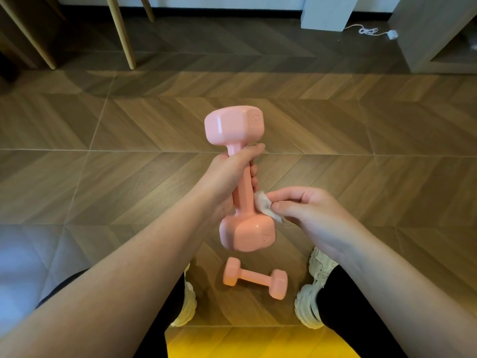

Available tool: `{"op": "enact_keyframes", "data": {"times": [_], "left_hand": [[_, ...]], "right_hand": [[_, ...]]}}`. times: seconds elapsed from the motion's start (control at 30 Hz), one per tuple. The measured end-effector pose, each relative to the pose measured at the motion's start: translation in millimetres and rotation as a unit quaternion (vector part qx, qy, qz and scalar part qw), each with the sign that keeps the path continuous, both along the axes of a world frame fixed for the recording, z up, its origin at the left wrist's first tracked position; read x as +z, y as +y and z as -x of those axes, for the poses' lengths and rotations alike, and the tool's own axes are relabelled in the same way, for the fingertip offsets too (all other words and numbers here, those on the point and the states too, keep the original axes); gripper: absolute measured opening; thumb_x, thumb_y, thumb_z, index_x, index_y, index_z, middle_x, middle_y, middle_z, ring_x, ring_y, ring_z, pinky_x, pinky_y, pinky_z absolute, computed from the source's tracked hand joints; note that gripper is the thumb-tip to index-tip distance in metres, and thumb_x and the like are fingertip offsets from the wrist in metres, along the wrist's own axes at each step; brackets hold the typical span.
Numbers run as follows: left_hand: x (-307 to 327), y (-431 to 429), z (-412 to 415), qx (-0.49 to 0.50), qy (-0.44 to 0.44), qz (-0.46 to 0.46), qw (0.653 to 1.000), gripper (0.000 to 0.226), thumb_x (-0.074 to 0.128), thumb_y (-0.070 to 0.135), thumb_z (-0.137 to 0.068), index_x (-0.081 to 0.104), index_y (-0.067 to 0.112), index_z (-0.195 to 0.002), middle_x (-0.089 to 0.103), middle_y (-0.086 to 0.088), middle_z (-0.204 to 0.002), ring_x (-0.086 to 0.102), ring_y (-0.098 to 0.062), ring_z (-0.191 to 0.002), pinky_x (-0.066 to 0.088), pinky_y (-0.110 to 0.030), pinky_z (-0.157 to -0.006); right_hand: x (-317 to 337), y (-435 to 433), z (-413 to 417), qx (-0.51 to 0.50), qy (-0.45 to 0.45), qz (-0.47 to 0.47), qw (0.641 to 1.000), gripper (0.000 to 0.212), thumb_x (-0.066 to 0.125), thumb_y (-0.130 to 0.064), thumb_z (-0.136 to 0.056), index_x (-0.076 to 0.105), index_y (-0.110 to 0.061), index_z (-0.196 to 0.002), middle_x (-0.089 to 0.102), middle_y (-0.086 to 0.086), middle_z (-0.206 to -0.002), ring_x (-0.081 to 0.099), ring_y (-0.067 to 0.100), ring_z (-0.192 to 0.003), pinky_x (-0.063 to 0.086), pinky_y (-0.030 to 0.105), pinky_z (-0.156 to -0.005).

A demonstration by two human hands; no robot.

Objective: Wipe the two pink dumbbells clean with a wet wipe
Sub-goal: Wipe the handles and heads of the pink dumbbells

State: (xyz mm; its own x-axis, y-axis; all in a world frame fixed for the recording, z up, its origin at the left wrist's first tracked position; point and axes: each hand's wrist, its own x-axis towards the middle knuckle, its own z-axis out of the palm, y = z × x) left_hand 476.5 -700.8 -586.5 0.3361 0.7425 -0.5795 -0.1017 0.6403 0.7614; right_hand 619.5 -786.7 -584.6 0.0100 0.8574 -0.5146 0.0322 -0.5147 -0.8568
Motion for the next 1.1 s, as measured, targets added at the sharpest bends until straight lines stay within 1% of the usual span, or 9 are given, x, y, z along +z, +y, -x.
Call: {"op": "enact_keyframes", "data": {"times": [0.2, 0.3, 0.4, 0.57, 0.73, 0.87, 1.0, 1.07, 1.1], "left_hand": [[2.2, 0.2, -1.4, 0.001, 0.002, -0.002, 1.0, 0.03, 0.068, 0.028, -0.09, 0.052, 0.019, -0.067, 0.047, 0.002, -0.054, 0.044, -0.013, -0.047, 0.041, -0.025, -0.052], [3.1, -0.8, -2.5, 0.006, -0.003, 0.0, 1.0, 0.03, 0.068, 0.026, -0.091, 0.052, 0.019, -0.067, 0.047, 0.001, -0.055, 0.044, -0.013, -0.048, 0.04, -0.026, -0.053], [4.7, -2.8, -5.8, 0.012, -0.019, 0.008, 1.0, 0.029, 0.067, 0.024, -0.092, 0.051, 0.018, -0.069, 0.045, 0.0, -0.055, 0.042, -0.014, -0.047, 0.04, -0.025, -0.052], [4.3, -5.0, -9.4, 0.0, -0.012, -0.007, 1.0, 0.025, 0.068, 0.028, -0.092, 0.054, 0.017, -0.074, 0.045, 0.002, -0.054, 0.044, -0.012, -0.046, 0.042, -0.03, -0.062], [1.6, -11.5, -12.8, -0.035, 0.007, -0.027, 0.999, 0.025, 0.068, 0.033, -0.091, 0.056, 0.016, -0.077, 0.052, 0.002, -0.058, 0.05, -0.014, -0.056, 0.043, -0.03, -0.064], [10.7, -7.2, -8.1, -0.127, 0.082, -0.115, 0.982, 0.035, 0.061, 0.05, -0.078, 0.063, 0.015, -0.076, 0.064, -0.001, -0.075, 0.057, -0.016, -0.071, 0.043, -0.03, -0.069], [14.0, -2.9, 3.5, -0.203, 0.112, -0.185, 0.955, 0.042, 0.051, 0.054, -0.08, 0.069, 0.022, -0.1, 0.068, 0.0, -0.105, 0.061, -0.007, -0.09, 0.043, -0.021, -0.079], [12.9, -2.0, 12.0, -0.212, 0.115, -0.183, 0.953, 0.052, 0.048, 0.061, -0.081, 0.067, 0.027, -0.115, 0.068, 0.009, -0.12, 0.061, 0.003, -0.104, 0.039, -0.013, -0.084], [10.5, -2.1, 15.8, -0.217, 0.116, -0.166, 0.955, 0.06, 0.047, 0.066, -0.08, 0.065, 0.028, -0.122, 0.066, 0.009, -0.125, 0.06, 0.002, -0.112, 0.039, -0.016, -0.088]], "right_hand": [[7.7, 5.4, -14.5, 0.039, 0.137, 0.028, 0.989, 0.044, 0.046, 0.013, -0.088, 0.081, -0.013, -0.083, 0.077, 0.009, -0.097, 0.071, 0.018, -0.092, 0.056, 0.026, -0.079], [2.5, 4.3, -5.9, 0.032, 0.046, -0.013, 0.998, 0.034, 0.067, 0.006, -0.082, 0.079, -0.025, -0.073, 0.077, -0.003, -0.085, 0.071, 0.009, -0.086, 0.053, 0.019, -0.071], [-5.4, 4.7, 1.4, 0.033, -0.015, -0.027, 0.999, 0.018, 0.082, -0.015, -0.074, 0.077, -0.031, -0.08, 0.076, -0.005, -0.087, 0.071, 0.008, -0.086, 0.052, 0.02, -0.07], [-3.9, 3.8, 7.1, 0.073, -0.023, 0.016, 0.997, 0.025, 0.086, -0.042, -0.066, 0.077, -0.036, -0.089, 0.077, -0.011, -0.091, 0.07, 0.001, -0.088, 0.047, 0.023, -0.076], [-8.4, 2.9, 17.0, 0.041, -0.053, 0.05, 0.997, 0.024, 0.085, -0.039, -0.071, 0.077, -0.028, -0.09, 0.077, -0.01, -0.087, 0.07, 0.01, -0.091, 0.05, 0.031, -0.082], [-7.1, 0.0, 18.0, 0.012, 0.007, 0.014, 1.0, 0.02, 0.085, -0.036, -0.069, 0.08, -0.03, -0.087, 0.078, -0.006, -0.09, 0.072, 0.006, -0.088, 0.048, 0.027, -0.079], [-4.3, -0.3, 15.9, -0.006, 0.033, -0.033, 0.999, 0.023, 0.084, -0.041, -0.066, 0.079, -0.039, -0.088, 0.077, -0.007, -0.093, 0.072, 0.007, -0.089, 0.049, 0.028, -0.08], [-2.3, 3.2, 12.3, -0.027, 0.039, -0.046, 0.998, 0.028, 0.082, -0.045, -0.063, 0.079, -0.037, -0.09, 0.077, -0.007, -0.094, 0.072, 0.006, -0.09, 0.049, 0.025, -0.078], [-1.6, 5.4, 9.8, -0.039, 0.037, -0.052, 0.997, 0.032, 0.082, -0.048, -0.061, 0.08, -0.036, -0.09, 0.077, -0.008, -0.094, 0.071, 0.005, -0.089, 0.049, 0.021, -0.076]]}}
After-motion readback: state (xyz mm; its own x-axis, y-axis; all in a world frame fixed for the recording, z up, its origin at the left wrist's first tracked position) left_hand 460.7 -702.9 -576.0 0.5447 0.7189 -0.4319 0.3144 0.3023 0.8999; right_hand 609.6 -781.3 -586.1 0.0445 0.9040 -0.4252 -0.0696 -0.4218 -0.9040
